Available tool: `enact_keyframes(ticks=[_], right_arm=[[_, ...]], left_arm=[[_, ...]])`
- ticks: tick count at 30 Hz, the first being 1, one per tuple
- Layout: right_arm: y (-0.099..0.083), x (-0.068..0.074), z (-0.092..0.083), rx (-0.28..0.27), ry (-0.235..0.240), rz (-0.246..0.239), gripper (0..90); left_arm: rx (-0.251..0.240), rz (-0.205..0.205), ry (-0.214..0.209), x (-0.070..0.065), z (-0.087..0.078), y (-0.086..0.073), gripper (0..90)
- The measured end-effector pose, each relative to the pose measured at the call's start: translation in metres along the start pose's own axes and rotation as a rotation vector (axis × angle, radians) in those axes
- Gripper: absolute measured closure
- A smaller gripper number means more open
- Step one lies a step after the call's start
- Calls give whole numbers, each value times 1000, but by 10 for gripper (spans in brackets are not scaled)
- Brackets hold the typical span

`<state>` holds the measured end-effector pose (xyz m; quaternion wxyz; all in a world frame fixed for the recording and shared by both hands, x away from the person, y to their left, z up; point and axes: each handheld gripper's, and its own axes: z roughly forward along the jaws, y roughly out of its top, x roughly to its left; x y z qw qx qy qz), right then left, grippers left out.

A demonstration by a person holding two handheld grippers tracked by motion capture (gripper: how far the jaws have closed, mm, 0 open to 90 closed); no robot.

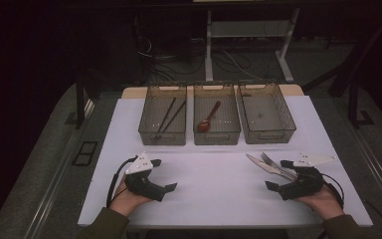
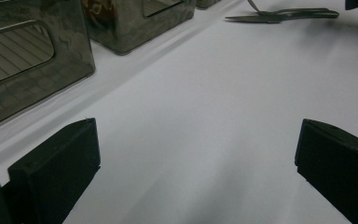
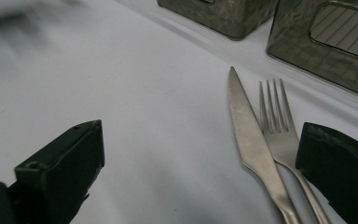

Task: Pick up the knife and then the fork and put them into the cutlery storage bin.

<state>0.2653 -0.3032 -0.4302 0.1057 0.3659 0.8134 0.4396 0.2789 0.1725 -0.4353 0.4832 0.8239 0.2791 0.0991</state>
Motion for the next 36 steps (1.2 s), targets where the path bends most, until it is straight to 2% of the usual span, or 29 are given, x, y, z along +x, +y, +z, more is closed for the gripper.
enact_keyframes(ticks=[5,6,9,12,16,24,27,33,34,35,36], right_arm=[[3,-6,-3,20,-18,-5,6],[3,-8,-4,23,-22,-6,6],[3,-14,-7,25,-28,10,7],[2,-21,-10,27,-33,3,42],[1,-30,-14,25,-47,5,42],[-3,-46,-20,28,-76,30,57],[-3,-50,-22,36,-74,22,123],[1,-56,-22,83,-87,13,160],[3,-56,-22,94,-81,11,217],[4,-56,-22,102,-64,8,244],[5,-57,-22,106,-68,8,245]], left_arm=[[12,4,-12,-2,1,1,0],[20,16,-11,-3,2,1,0],[28,10,-8,-3,2,1,0],[28,3,-1,-2,1,1,0],[27,-6,-8,-3,1,2,1],[32,2,-6,-3,2,2,1],[36,1,-11,-3,3,2,1],[42,6,-15,-4,5,2,0],[40,4,-16,-4,4,2,1],[37,1,-15,-4,4,2,1],[37,1,-15,-4,4,2,1]])
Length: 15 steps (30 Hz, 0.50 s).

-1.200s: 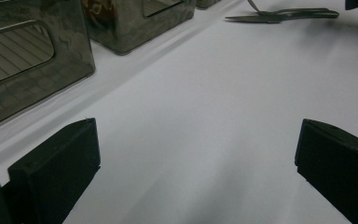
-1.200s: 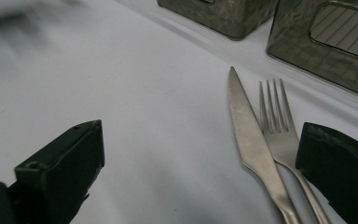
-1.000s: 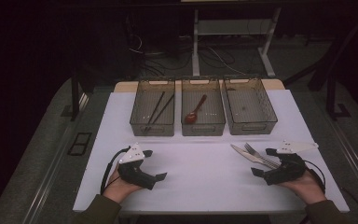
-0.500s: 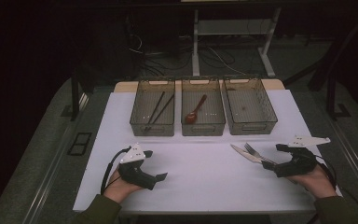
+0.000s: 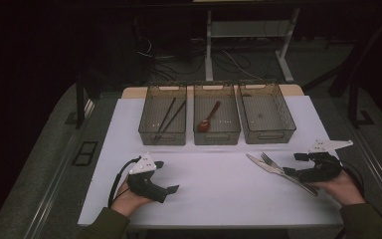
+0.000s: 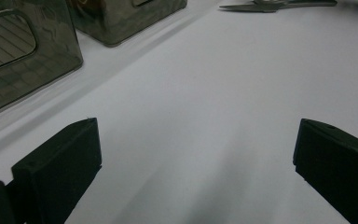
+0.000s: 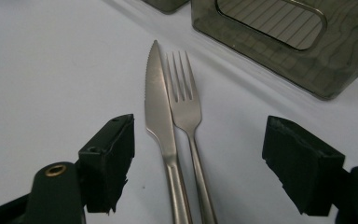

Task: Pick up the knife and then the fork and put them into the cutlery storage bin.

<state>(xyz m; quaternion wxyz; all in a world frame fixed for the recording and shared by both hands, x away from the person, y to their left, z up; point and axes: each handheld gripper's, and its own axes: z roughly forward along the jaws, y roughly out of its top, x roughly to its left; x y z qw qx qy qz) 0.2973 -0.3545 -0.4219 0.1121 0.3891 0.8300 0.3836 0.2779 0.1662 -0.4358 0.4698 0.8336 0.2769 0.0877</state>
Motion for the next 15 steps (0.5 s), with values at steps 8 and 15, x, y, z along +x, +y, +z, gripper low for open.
enact_keyframes(ticks=[8,15], right_arm=[[11,-3,5,95,10,-40,343],[19,-5,10,184,-23,-83,473]], left_arm=[[6,-2,2,0,1,0,1],[7,-2,0,0,2,-1,1]])
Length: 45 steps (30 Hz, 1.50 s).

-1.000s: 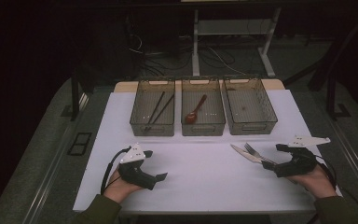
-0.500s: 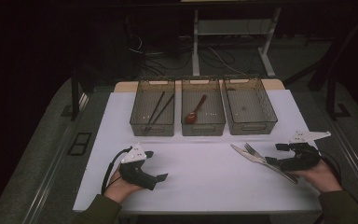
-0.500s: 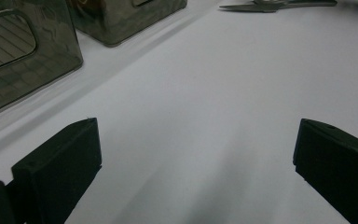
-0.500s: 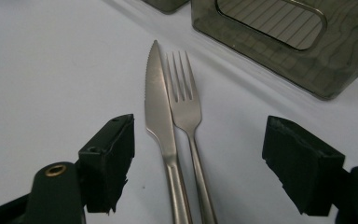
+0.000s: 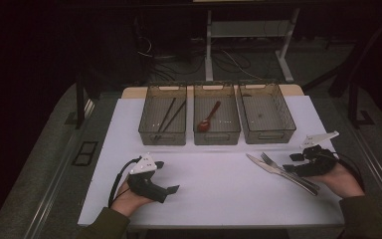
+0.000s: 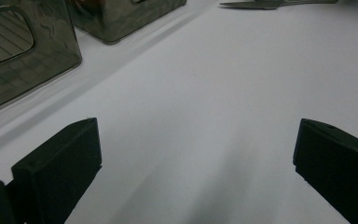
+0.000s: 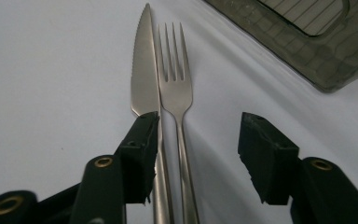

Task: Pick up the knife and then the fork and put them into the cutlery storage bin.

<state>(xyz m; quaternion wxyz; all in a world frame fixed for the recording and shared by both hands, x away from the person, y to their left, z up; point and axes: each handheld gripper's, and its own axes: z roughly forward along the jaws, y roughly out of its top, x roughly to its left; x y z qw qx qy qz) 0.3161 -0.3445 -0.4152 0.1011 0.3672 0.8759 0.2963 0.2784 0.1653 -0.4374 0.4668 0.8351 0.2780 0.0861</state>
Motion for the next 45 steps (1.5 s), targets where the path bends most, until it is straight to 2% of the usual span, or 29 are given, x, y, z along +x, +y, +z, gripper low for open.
enact_keyframes(ticks=[4,9,12,18,19,20,24,31,34,39,45], right_arm=[[5,0,2,57,-5,-48,546],[8,0,6,123,22,-46,612],[10,0,8,169,37,-70,655],[17,0,15,267,42,-93,703],[17,0,15,267,42,-93,703],[20,0,17,293,40,-104,712],[23,0,23,339,45,-117,729],[29,0,30,398,43,-143,773],[32,1,32,426,43,-170,783],[38,3,36,478,38,-181,793],[40,4,37,490,29,-181,835]], left_arm=[[2,1,-1,0,1,0,0],[3,2,-4,-1,1,0,1],[7,6,-6,-1,1,0,1],[8,5,-6,-1,1,0,1],[9,6,-6,-1,1,0,1],[9,5,-7,-1,1,0,0],[11,7,-8,-1,1,0,1],[14,11,-12,-1,2,-1,1],[19,15,-13,-1,3,-1,1],[16,21,-16,-2,2,-1,15],[16,25,-17,-2,2,-1,19]])
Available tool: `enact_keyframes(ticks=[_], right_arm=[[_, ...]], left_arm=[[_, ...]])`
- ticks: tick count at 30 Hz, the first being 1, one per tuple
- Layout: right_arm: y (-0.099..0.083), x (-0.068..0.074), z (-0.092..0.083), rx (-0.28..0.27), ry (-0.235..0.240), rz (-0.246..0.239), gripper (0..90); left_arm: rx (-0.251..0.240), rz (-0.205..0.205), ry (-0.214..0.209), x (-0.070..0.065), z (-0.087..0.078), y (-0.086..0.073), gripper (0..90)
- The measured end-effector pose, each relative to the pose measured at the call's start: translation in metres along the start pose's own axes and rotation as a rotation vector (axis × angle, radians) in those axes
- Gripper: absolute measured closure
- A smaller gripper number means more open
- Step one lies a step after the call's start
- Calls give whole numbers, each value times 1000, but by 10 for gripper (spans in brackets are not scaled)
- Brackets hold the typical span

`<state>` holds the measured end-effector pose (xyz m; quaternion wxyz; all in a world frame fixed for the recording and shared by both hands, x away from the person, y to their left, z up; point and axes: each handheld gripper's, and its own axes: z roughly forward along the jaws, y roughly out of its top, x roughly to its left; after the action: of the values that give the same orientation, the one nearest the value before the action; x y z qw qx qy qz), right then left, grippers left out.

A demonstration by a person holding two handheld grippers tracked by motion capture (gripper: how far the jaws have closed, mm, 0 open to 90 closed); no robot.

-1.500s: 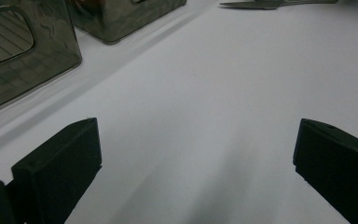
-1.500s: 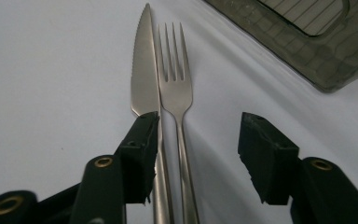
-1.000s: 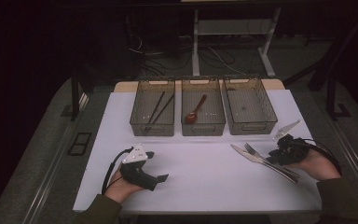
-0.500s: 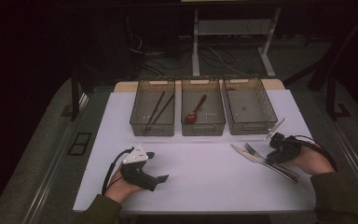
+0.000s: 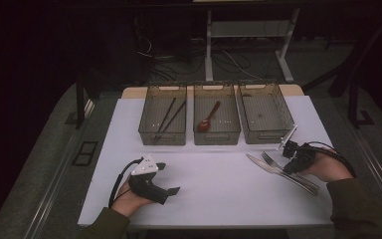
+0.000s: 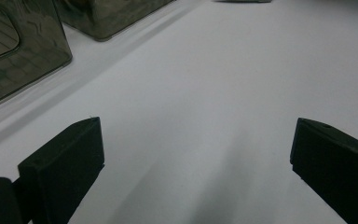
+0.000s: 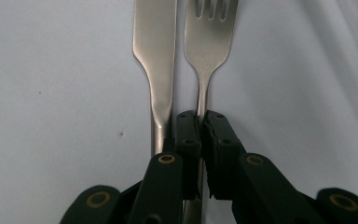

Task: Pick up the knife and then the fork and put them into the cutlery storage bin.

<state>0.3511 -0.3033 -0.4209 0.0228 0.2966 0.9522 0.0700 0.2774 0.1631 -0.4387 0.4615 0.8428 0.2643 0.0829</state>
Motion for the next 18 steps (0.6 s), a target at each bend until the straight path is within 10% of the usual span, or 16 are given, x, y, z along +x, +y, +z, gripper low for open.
enact_keyframes(ticks=[18], right_arm=[[-13,-9,-13,-157,10,100,839]], left_arm=[[-3,11,1,-1,0,0,20]])
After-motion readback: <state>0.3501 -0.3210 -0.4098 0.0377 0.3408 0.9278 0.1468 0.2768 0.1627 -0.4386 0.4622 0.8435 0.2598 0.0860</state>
